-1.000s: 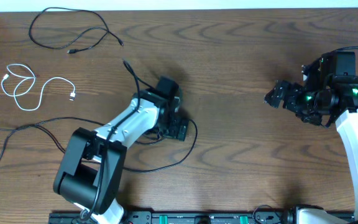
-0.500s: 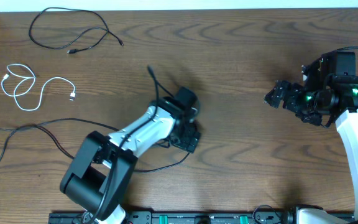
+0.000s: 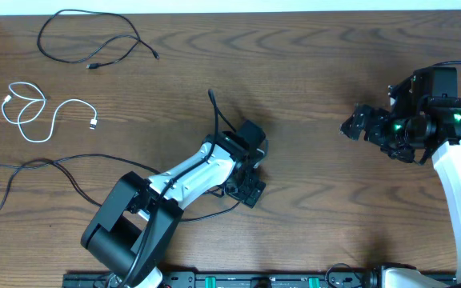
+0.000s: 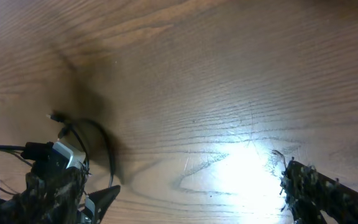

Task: Untangle cables
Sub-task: 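Reach the left gripper to the black cable end at center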

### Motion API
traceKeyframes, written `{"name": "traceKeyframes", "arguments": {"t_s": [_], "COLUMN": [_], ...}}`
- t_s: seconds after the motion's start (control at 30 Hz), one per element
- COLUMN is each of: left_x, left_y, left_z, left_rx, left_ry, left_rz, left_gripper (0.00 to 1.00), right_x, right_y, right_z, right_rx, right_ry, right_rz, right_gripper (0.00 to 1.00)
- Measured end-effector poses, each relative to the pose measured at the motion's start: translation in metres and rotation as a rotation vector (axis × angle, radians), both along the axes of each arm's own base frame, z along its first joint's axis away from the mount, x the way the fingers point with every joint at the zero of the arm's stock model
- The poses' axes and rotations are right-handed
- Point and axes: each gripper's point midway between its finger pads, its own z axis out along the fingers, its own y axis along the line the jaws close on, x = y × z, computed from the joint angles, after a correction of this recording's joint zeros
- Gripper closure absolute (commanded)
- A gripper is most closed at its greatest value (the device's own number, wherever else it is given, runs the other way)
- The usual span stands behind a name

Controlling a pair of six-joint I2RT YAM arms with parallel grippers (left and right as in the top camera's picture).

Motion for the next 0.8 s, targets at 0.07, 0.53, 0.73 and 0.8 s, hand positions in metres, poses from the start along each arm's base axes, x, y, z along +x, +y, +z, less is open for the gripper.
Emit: {"name": "traceKeyframes", "arguments": {"t_s": [0.07, 0.53, 0.73, 0.8], "left_x": [-0.002, -0.011, -0.003, -0.001], "left_y": [0.001, -0.012, -0.005, -0.002], "left_z": [0.0, 0.0, -0.001, -0.001], "left_rx": [0.005, -0.004, 0.042, 0.058], "left_ry": [0.006, -0.006, -0.05, -0.064], "left_rz": [-0.001, -0.087, -0.096, -0.098], "left_gripper": [0.15, 0.28, 0.43, 0.44], "right_x": [0.0, -0.001, -0.004, -0.005], "right_y": [0.0, 0.0, 0.0, 0.0], "right_z": [0.0, 0.0, -0.001, -0.002], "right_rx": [0.0, 0.0, 0.0, 0.001], "right_ry": [0.001, 0.003, 0.018, 0.021], "right_rz": [0.0, 0.0, 0.0, 0.0], "right_gripper": [0.01, 0.01, 0.01, 0.01]}}
